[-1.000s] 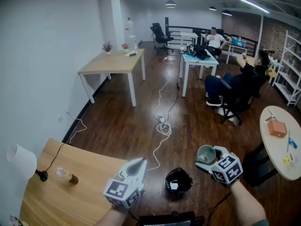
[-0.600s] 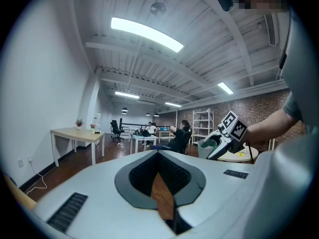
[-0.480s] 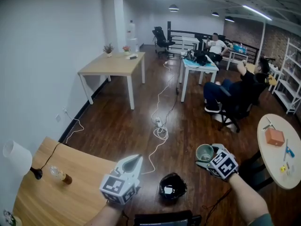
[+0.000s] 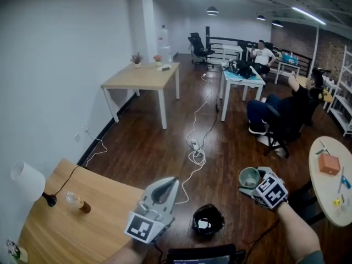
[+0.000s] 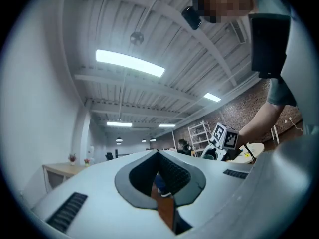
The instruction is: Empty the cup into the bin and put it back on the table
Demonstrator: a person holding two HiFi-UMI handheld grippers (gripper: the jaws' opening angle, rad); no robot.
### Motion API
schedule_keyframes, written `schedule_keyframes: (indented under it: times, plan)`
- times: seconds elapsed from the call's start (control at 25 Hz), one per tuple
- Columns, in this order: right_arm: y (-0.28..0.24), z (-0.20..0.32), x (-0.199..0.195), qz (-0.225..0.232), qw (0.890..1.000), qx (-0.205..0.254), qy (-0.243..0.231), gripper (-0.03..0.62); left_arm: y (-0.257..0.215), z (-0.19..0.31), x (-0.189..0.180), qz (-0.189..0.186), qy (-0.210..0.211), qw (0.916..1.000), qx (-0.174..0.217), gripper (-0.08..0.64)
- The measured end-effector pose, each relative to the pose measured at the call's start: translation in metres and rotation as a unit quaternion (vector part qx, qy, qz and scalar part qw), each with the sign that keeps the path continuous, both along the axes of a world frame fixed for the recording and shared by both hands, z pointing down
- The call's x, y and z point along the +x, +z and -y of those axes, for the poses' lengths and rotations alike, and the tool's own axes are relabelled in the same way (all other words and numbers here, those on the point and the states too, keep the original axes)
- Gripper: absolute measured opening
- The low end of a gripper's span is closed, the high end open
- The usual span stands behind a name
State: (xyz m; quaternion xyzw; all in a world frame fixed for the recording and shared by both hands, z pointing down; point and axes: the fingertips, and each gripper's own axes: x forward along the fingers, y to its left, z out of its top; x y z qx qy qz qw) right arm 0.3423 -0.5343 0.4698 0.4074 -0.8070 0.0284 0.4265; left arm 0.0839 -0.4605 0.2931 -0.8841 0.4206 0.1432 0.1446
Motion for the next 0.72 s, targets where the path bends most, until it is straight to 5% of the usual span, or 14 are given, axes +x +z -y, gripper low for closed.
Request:
schedule_keyframes:
  times: [0.24, 0.72]
  plan:
    - [-0.005, 0.004, 0.005, -0.038, 0.999, 0.019, -0.003, 0.388, -0.030, -0.036, 0.009, 0.023, 0.016, 0.9929, 0.116, -0.008]
    - [-0.021, 0.012, 0.015, -0.119, 0.992, 0.034, -0.002, 0.388, -0.045, -0.048, 0.002, 0.006, 0.025, 0.9870, 0.159, -0.009]
